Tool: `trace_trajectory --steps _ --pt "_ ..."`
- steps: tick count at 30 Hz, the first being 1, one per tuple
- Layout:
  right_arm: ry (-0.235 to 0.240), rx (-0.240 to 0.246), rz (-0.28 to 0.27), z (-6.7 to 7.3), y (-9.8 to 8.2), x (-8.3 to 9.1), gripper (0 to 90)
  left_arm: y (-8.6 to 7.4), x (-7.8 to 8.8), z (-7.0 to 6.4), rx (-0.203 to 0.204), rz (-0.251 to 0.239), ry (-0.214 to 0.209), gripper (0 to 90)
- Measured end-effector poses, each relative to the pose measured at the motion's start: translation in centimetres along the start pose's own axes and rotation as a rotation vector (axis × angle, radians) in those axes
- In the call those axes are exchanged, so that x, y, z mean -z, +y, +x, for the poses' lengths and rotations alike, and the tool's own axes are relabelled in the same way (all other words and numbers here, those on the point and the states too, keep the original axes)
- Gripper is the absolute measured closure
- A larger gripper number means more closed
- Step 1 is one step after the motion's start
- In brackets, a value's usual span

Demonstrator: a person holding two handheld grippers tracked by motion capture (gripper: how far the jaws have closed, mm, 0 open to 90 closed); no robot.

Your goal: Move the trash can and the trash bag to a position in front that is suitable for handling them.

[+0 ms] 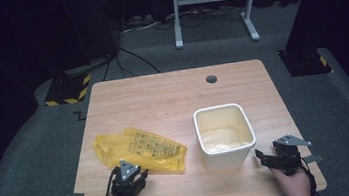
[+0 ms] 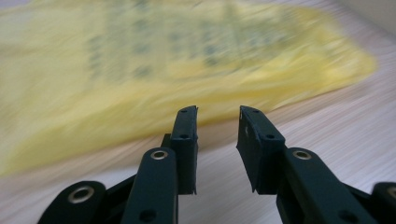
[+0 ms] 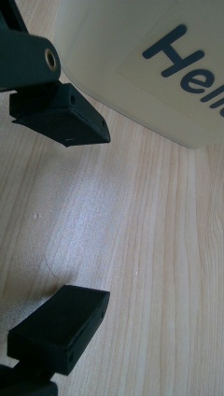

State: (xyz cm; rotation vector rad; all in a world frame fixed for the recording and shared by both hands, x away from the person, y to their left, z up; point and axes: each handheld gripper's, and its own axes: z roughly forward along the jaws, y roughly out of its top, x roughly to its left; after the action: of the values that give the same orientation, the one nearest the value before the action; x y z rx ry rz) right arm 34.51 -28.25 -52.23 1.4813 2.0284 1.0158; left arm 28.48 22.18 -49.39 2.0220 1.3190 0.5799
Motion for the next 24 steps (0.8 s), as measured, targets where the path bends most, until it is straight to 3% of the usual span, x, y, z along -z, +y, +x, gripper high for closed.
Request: trace_trajectory --steps 2,8,16,23,24 --pt "-0.001 0.0 0.001 0.0 0.0 0.0 19.9 -0.6 0.3 1.0 0.02 0.022 0.035 68.1" --pt "-0.007 0.006 0.01 0.1 0.0 -0.1 20.2 -0.9 -0.4 2.9 0.069 0.052 0.073 68.2" --pt "-0.004 0.007 0.012 0.1 0.0 -0.1 20.2 1.0 -3.4 5.9 0.16 0.063 0.114 67.2" --pt "-0.004 0.017 0.016 0.2 0.0 -0.2 20.7 3.2 -5.6 7.1 0.166 0.052 0.132 65.7" --pt "-0.005 0.017 0.019 0.2 0.1 -0.2 20.7 4.0 -6.6 7.3 0.163 0.05 0.133 65.7"
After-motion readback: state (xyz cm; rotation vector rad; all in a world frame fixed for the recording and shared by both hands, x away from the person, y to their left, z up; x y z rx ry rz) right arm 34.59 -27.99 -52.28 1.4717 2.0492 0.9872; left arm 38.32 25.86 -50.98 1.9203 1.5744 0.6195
